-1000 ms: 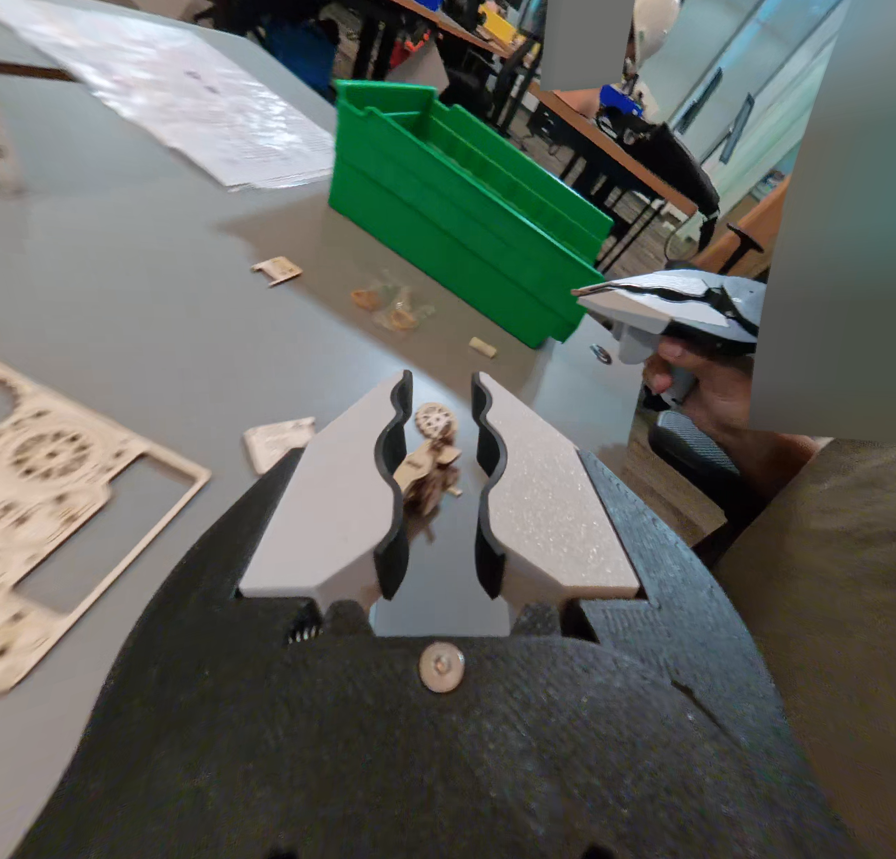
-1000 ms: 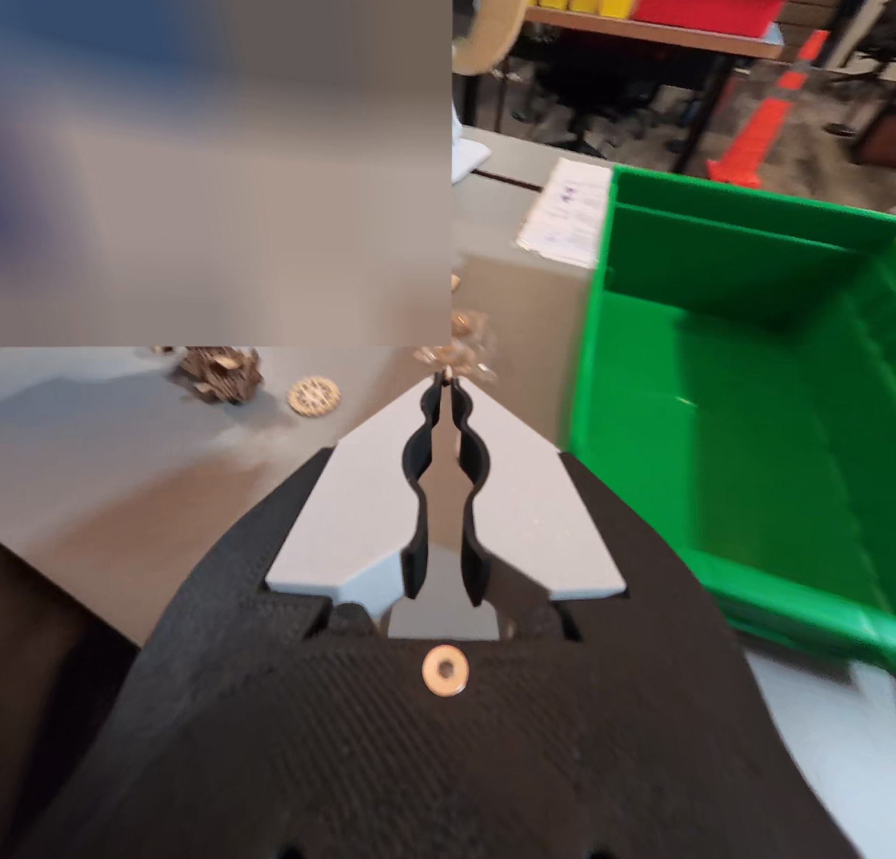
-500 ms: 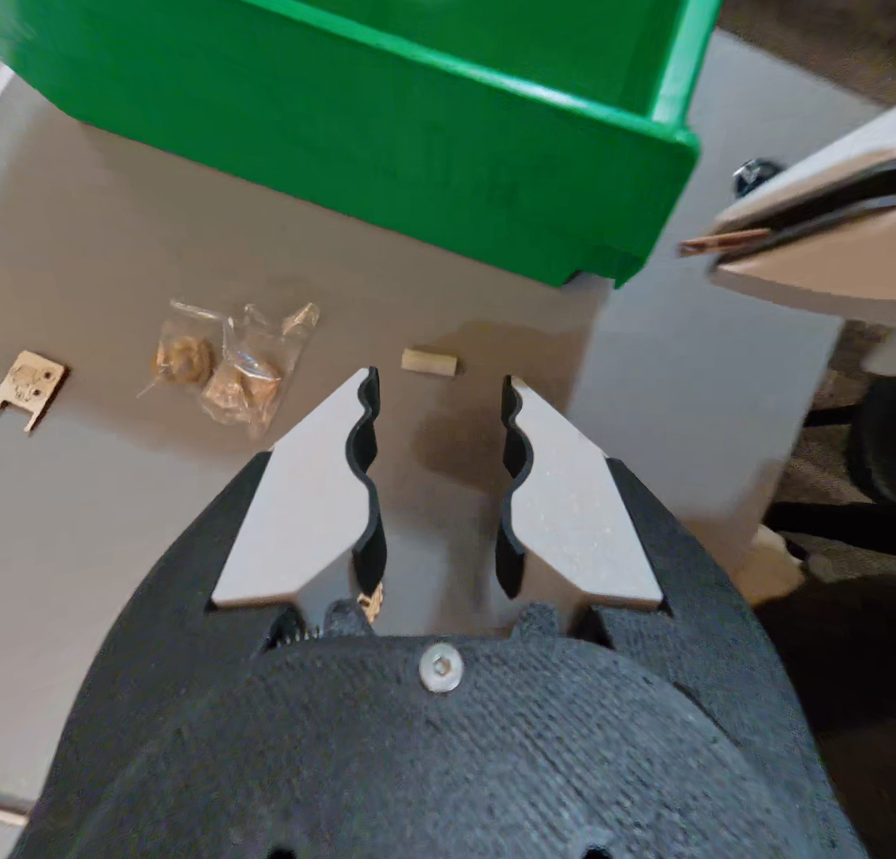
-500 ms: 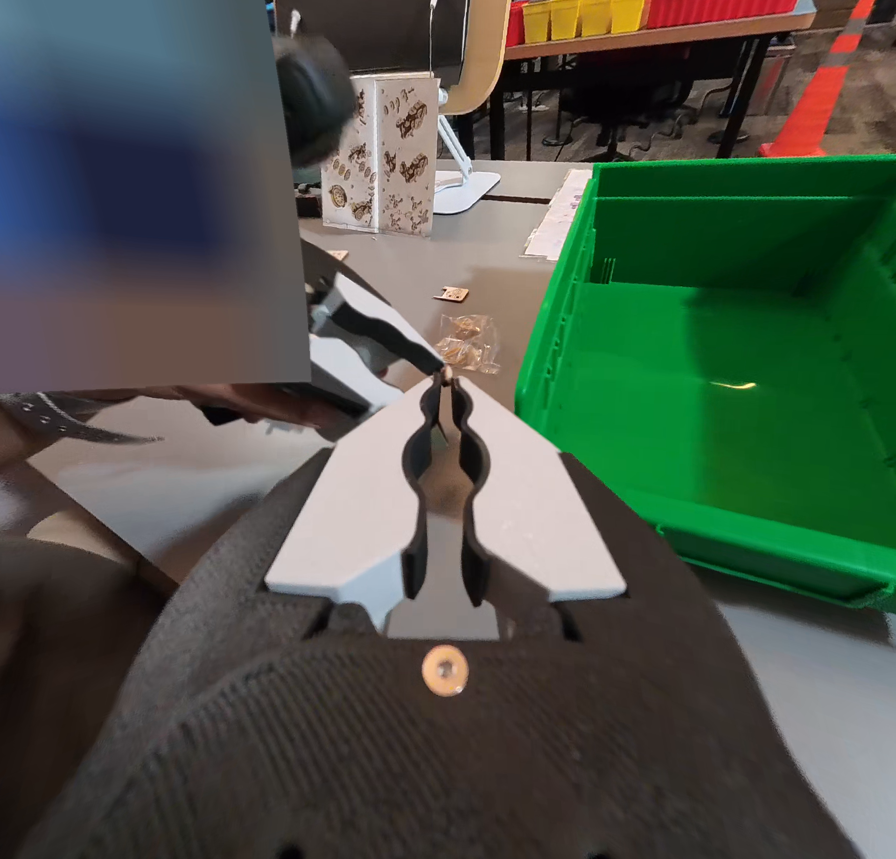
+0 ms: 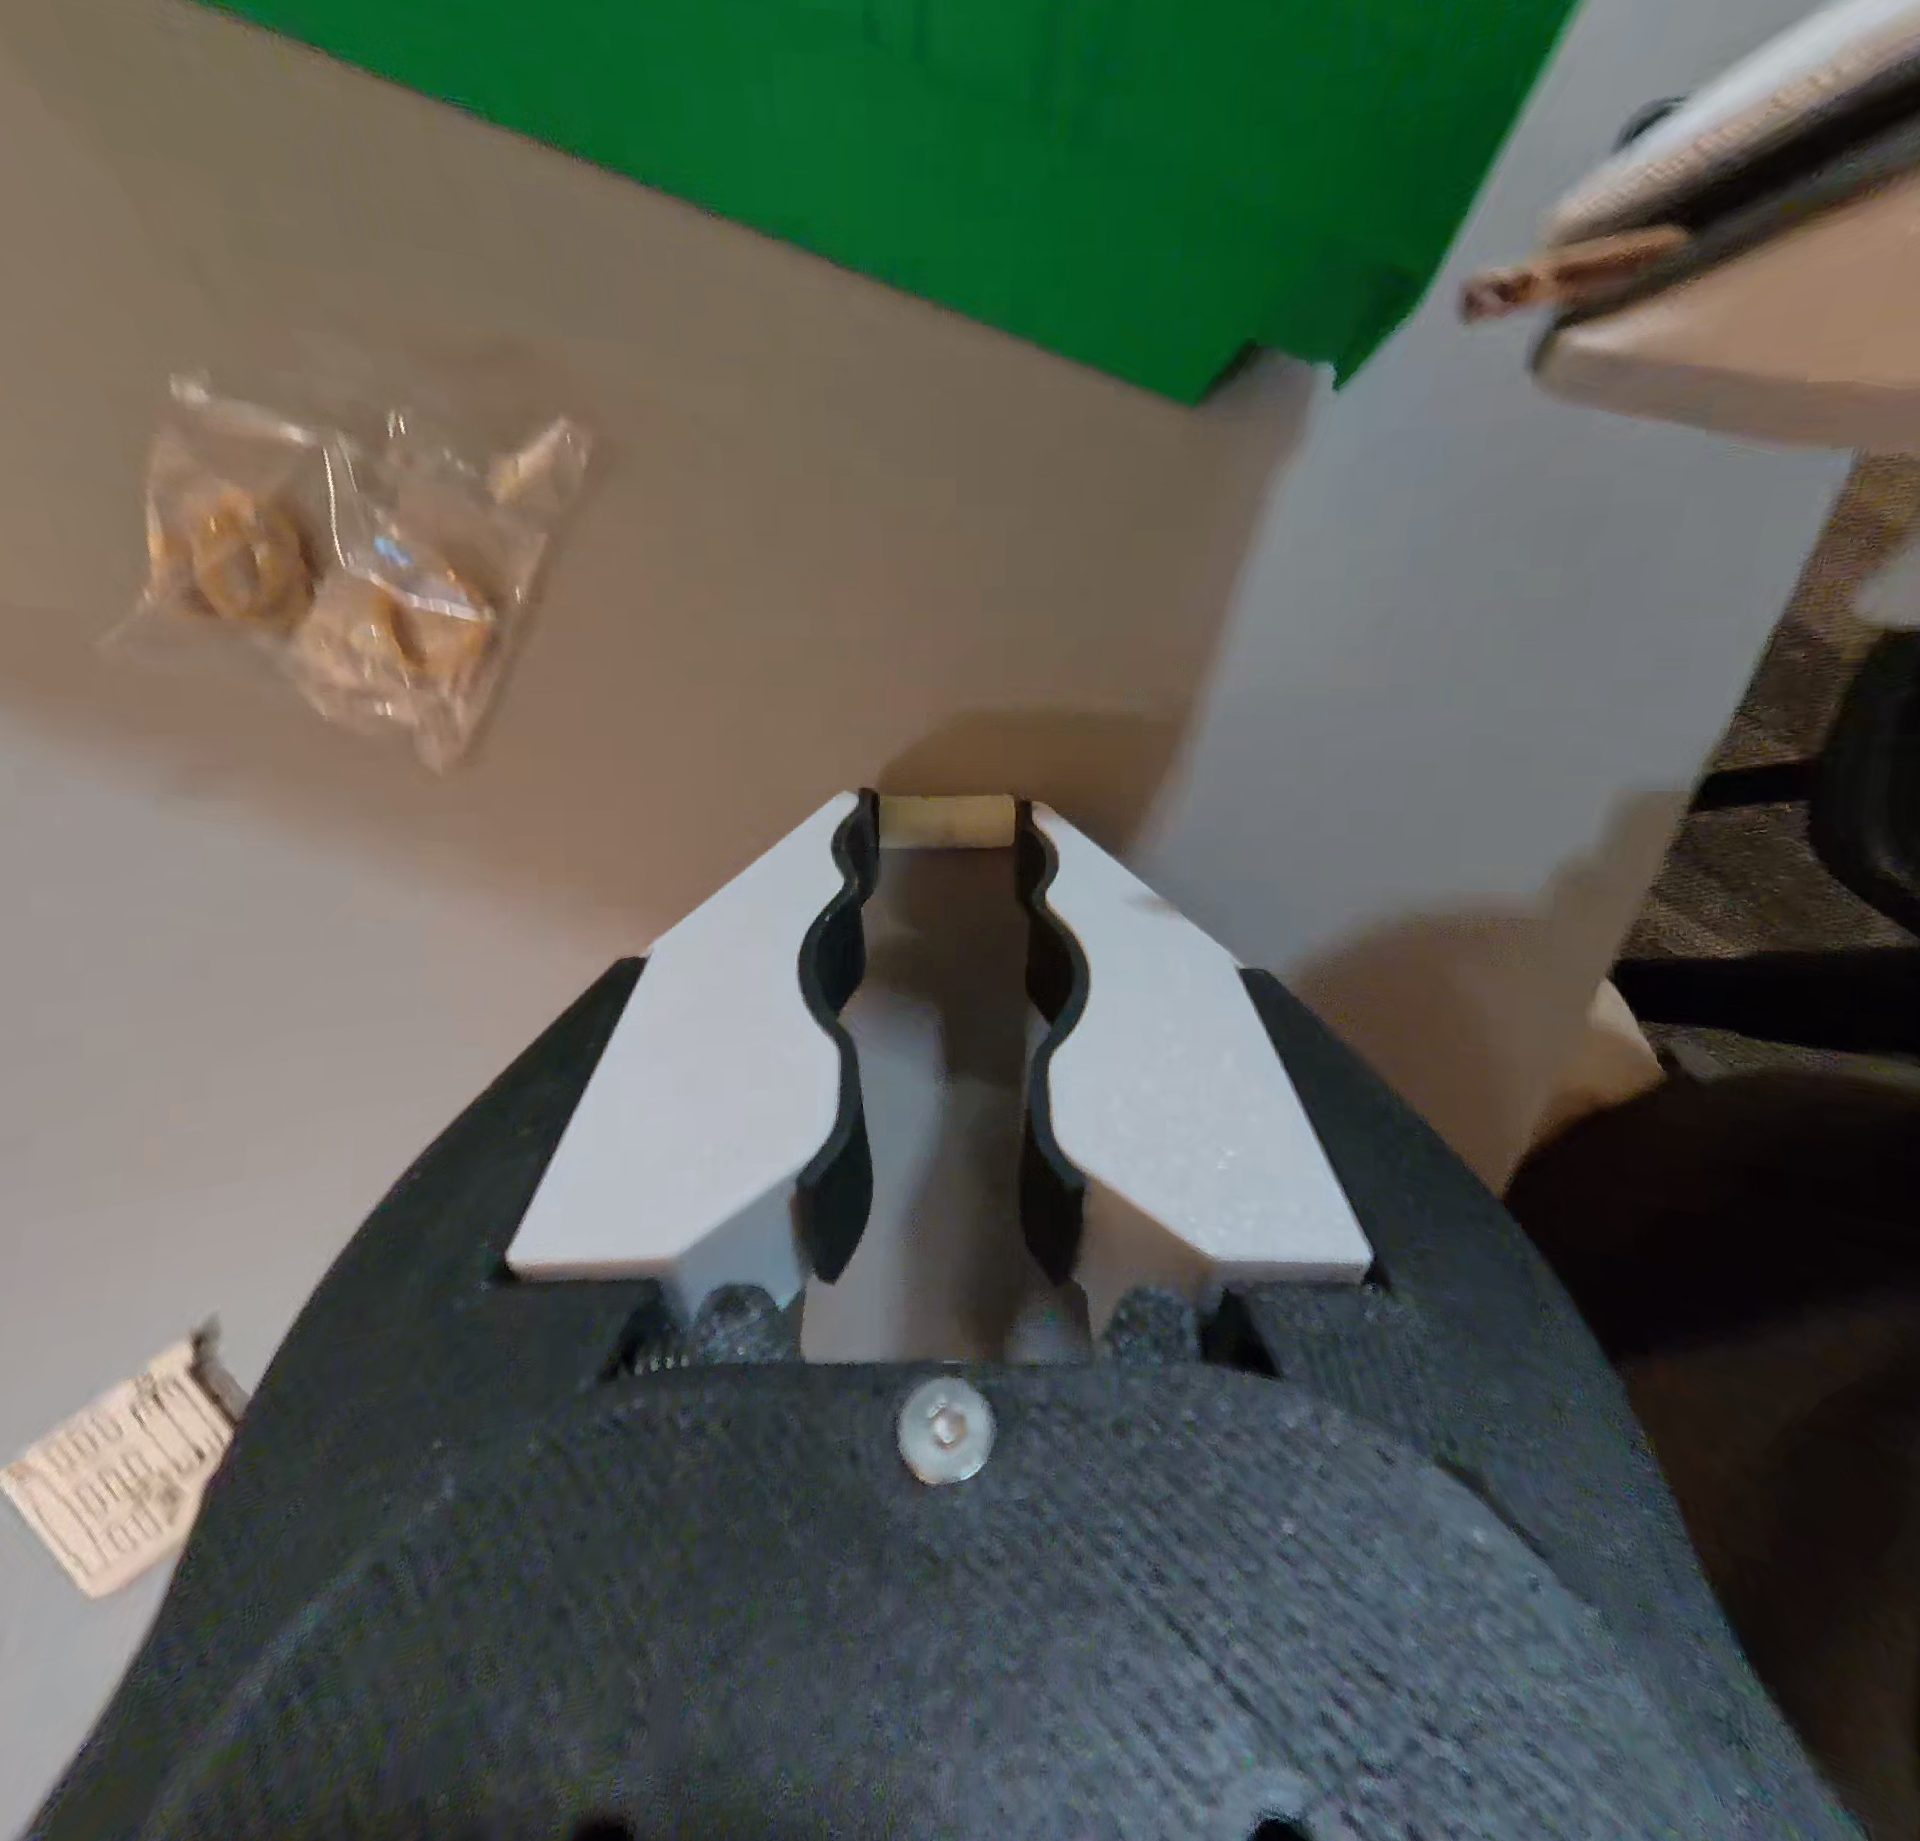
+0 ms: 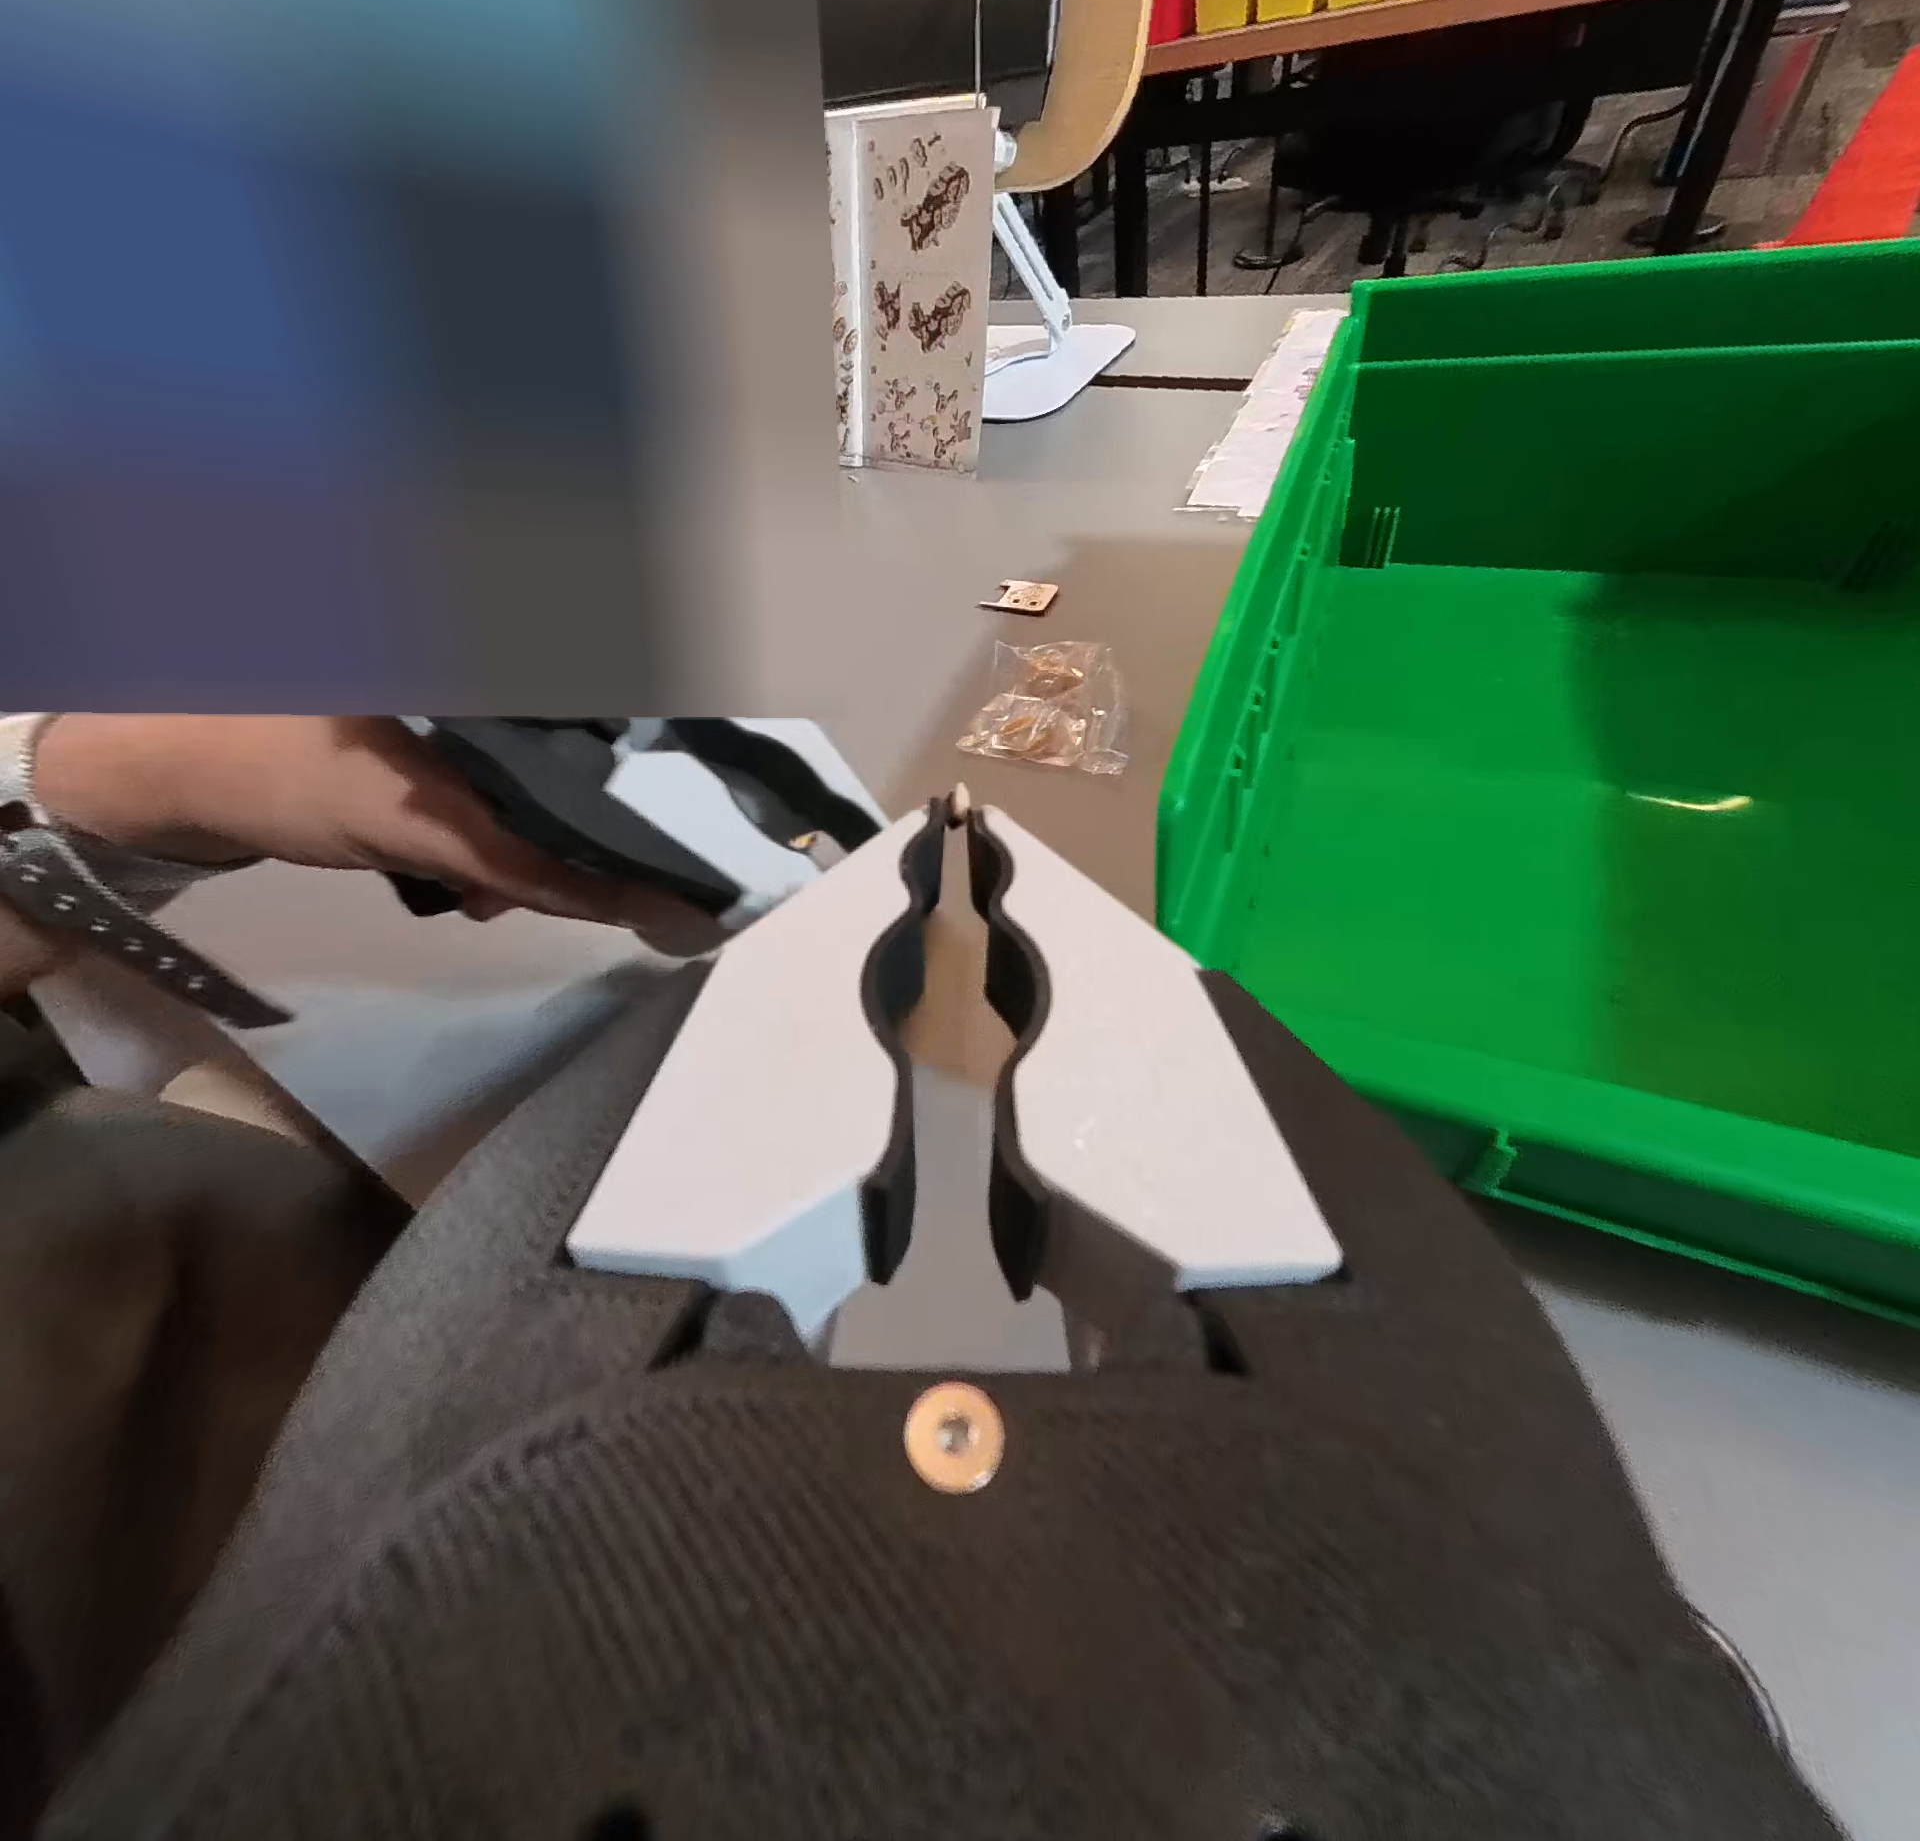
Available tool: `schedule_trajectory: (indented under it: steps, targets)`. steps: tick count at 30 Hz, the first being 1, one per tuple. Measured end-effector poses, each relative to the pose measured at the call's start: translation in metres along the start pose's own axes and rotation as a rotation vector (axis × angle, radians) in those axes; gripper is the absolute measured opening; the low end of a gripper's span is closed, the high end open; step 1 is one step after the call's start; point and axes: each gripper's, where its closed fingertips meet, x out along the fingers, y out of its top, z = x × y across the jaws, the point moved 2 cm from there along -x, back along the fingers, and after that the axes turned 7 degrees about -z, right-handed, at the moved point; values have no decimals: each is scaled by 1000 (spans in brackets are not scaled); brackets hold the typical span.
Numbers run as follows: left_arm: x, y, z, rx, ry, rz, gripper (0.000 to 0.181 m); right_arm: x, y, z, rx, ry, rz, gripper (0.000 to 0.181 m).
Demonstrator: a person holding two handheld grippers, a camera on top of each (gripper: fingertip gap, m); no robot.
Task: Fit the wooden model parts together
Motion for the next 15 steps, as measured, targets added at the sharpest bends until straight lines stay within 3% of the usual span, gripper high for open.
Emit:
schedule_trajectory:
  steps: [6, 11, 13, 15]
  targets:
    - [-44, -10, 5, -94, -62, 229, 25, 11, -6, -19, -113, 20, -55, 3]
    - [-79, -17, 6, -324, -348, 480, 25, 20, -4, -44, -132, 117, -31, 3]
    - [-82, -28, 1, -387, -393, 514, 25, 22, -2, -51, -89, 169, -13, 2]
    - [-79, -46, 5, -333, -355, 470, 25, 24, -3, -54, -74, 191, -25, 2]
